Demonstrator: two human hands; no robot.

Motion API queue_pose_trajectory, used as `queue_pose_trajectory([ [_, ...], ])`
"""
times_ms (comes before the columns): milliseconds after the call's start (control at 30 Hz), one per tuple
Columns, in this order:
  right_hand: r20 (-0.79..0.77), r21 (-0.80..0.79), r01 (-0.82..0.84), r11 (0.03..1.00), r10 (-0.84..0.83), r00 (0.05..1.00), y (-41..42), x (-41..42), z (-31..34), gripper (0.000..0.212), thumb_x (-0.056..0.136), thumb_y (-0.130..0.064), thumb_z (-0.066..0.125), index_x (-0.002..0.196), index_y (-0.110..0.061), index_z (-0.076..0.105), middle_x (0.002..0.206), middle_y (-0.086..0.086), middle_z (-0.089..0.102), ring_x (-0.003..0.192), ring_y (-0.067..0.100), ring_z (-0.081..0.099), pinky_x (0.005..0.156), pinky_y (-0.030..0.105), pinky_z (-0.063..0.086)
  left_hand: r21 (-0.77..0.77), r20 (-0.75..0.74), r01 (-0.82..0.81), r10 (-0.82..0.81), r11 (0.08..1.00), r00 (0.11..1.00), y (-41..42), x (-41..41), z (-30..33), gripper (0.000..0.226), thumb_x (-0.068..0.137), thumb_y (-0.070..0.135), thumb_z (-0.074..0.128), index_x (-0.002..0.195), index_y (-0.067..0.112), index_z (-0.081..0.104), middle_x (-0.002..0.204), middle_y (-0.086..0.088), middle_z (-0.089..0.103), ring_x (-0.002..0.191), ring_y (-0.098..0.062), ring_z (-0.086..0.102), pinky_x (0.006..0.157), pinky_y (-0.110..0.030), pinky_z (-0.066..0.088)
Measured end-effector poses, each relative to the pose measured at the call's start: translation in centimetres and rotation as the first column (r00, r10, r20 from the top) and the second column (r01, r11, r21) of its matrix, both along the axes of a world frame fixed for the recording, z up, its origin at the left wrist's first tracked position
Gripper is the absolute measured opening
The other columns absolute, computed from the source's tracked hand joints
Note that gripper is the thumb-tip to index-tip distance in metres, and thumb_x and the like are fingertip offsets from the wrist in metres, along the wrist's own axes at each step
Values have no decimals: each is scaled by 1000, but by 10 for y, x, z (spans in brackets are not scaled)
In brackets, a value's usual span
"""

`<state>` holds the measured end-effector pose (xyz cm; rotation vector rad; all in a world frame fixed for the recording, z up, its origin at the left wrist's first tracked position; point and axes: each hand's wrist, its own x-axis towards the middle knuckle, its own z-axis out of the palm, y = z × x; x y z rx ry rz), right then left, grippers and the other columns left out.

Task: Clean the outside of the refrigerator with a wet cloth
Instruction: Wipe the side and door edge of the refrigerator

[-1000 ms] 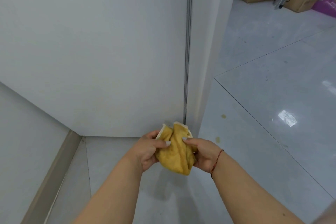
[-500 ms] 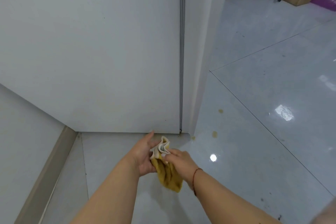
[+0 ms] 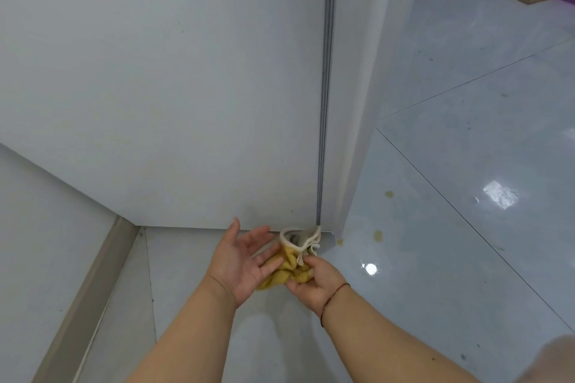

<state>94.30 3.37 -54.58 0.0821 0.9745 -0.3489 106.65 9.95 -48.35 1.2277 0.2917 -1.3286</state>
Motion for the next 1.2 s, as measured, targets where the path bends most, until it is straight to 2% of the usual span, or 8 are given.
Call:
queue_pose_trajectory([
  [167,-5,144,272,951,-274,962,-30,32,3,40,105,-17,27,137,0,43,143,20,44,133,36,40,107,50,33,19,92,-57,55,998,994,5,-1,1,51,98,49,42,112,5,62,118,-16,60,116,-31,56,90,-49,50],
  [367,-29,190,359,914,-361,932,-56,49,31,33,102,-12,36,132,-6,47,143,16,41,133,36,38,106,50,35,12,136,-109,106,994,985,10,4,1,48,98,47,43,105,5,64,106,-15,63,103,-29,60,87,-48,51],
  [500,24,181,429,885,-440,898,-59,23,50,15,99,-10,42,94,-5,55,108,12,57,119,30,49,90,41,43,32,131,-137,132,990,983,11,5,1,45,98,47,43,101,7,65,98,-12,63,95,-27,61,83,-44,51],
  [633,7,160,559,813,-567,823,-57,4,50,18,97,-4,40,97,-5,59,90,11,60,96,26,56,86,35,44,24,127,-148,144,989,981,5,-2,3,43,99,45,43,100,8,65,95,-11,63,91,-25,62,80,-41,51],
  [833,-122,-17,520,854,-518,847,-66,17,-2,41,103,-7,22,139,-3,41,110,9,55,86,20,51,73,31,43,52,155,-123,113,991,981,11,-15,1,43,99,45,44,99,7,66,93,-11,64,89,-25,62,78,-40,51],
  [967,-224,24,380,925,-365,903,-78,18,-31,43,101,-6,23,141,-6,38,148,10,37,127,25,40,100,45,35,69,195,-120,104,990,975,21,-13,-1,41,99,41,45,99,6,66,90,-12,64,84,-26,61,77,-40,50],
  [1100,-205,153,383,911,-350,914,-82,13,-28,37,99,-7,22,114,-12,56,92,2,51,80,16,45,64,31,36,69,214,-138,121,988,969,25,-7,3,40,99,40,46,98,6,66,90,-13,65,84,-26,61,77,-40,50],
  [1200,-161,179,368,912,-342,926,-82,12,9,33,98,-11,23,78,-11,50,72,0,41,62,15,35,68,24,37,81,192,-147,129,986,973,19,-11,11,39,99,39,46,97,6,65,87,-12,64,82,-25,60,76,-40,49],
])
